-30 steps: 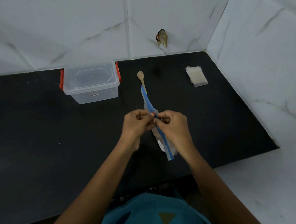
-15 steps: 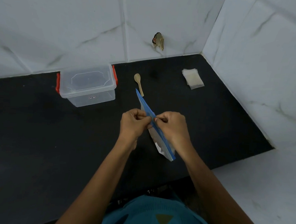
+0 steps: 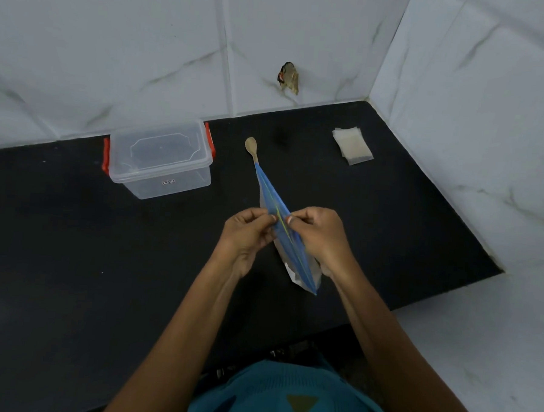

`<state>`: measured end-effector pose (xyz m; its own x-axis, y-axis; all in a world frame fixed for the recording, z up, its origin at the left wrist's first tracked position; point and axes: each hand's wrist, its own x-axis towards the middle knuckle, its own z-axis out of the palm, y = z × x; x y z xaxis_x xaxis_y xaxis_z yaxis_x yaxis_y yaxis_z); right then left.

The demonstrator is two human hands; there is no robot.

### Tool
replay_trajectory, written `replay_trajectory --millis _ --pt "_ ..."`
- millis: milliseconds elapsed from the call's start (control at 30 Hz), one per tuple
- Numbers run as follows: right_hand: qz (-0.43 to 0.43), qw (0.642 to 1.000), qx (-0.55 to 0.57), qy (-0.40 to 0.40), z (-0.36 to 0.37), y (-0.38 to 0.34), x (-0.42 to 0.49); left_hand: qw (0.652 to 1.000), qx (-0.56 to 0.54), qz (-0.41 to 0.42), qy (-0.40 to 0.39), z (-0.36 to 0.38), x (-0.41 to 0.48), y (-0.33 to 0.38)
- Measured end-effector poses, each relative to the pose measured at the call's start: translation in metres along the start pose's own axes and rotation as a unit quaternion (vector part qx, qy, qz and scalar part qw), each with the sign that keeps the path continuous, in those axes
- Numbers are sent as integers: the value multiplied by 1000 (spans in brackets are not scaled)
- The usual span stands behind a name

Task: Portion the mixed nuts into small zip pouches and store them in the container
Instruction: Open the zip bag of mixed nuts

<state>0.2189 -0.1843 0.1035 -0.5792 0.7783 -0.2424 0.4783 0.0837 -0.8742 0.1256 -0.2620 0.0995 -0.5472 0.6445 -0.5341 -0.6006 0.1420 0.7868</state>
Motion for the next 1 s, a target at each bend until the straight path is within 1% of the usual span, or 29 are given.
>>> replay_trajectory --millis 100,167,200,267,333,400,467,567,633,933,1000 --pt "34 998 52 -12 -2 2 2 999 -42 -22 -12 0 -1 -1" --pt "27 998 47 8 -3 4 4 998 -53 -26 -8 0 -2 -2" --pt "16 999 25 25 -4 5 5 999 -38 -21 -2 0 -2 -2" --pt "-3 999 -26 44 -10 5 7 998 54 2 18 -2 -5 0" --pt "-18 998 -57 32 -16 5 8 989 140 37 33 -5 -9 3" --pt "-32 996 -81 26 -20 4 8 979 192 66 37 -7 -13 6" --pt "-48 993 -100 41 -25 3 9 962 251 97 46 -9 -16 7" --pt "-57 989 -114 71 -37 0 15 926 339 150 76 -14 -19 9" --pt "-53 988 -119 81 -46 -1 19 914 365 158 84 -19 -20 11" --pt "-56 972 -194 117 -75 1 39 886 430 147 94 -36 -18 15" --pt "-52 971 -201 122 -82 3 42 887 429 141 93 -41 -16 16"
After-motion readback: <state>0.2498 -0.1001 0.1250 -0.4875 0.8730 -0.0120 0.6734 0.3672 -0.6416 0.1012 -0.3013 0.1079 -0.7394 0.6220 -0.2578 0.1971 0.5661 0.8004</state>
